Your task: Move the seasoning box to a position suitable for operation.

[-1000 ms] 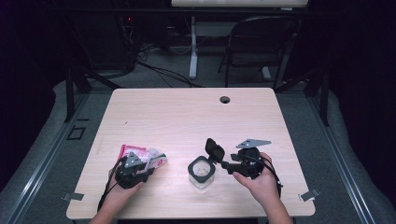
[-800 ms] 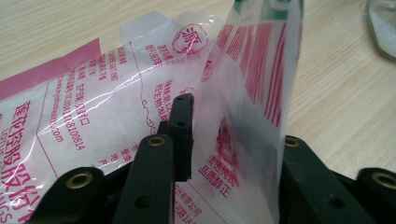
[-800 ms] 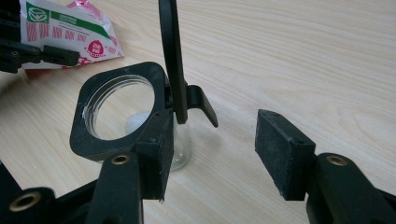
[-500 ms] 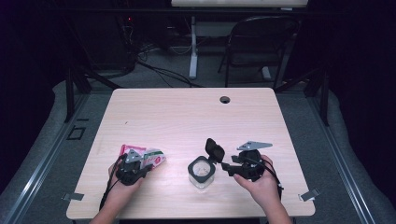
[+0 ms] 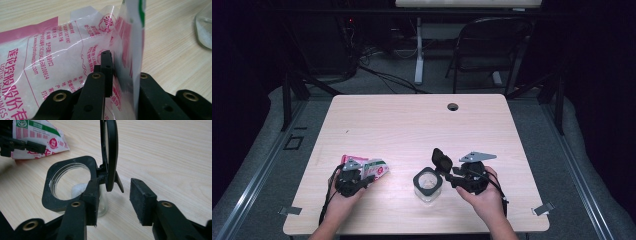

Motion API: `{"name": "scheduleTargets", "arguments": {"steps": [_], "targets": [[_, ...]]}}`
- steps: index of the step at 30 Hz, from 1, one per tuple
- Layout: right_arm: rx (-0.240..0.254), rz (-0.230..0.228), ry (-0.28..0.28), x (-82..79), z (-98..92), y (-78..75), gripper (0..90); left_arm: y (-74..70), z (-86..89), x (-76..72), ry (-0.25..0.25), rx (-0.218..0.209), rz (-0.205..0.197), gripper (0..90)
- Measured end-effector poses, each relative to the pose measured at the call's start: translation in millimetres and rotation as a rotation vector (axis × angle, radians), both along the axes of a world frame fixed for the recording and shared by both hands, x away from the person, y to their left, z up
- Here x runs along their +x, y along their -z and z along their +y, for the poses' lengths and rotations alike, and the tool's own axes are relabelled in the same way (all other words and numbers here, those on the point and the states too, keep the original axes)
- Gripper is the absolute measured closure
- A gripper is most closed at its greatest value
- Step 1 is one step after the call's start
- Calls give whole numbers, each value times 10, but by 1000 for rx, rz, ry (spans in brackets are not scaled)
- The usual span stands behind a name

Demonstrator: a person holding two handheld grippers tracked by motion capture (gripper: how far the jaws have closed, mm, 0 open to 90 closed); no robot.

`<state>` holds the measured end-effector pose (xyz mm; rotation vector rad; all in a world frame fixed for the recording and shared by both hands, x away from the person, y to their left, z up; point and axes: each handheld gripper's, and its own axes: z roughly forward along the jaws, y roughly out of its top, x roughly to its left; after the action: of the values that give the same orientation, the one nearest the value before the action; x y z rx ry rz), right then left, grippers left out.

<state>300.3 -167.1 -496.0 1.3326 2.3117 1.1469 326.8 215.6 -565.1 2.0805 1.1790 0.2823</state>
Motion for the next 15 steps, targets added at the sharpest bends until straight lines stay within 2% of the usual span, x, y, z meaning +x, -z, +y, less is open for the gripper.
{"name": "scheduleTargets", "arguments": {"steps": [2,8,9,15], "targets": [[19,-4,17,13,-5,-4,680,2,12,3,2,-19,6,837],[47,12,11,39,-26,0,743,-1,34,18,16,-41,8,818],[53,9,11,45,-30,1,767,4,36,22,21,-48,14,793],[55,6,5,63,-30,-4,815,-1,47,24,28,-55,15,765]]}}
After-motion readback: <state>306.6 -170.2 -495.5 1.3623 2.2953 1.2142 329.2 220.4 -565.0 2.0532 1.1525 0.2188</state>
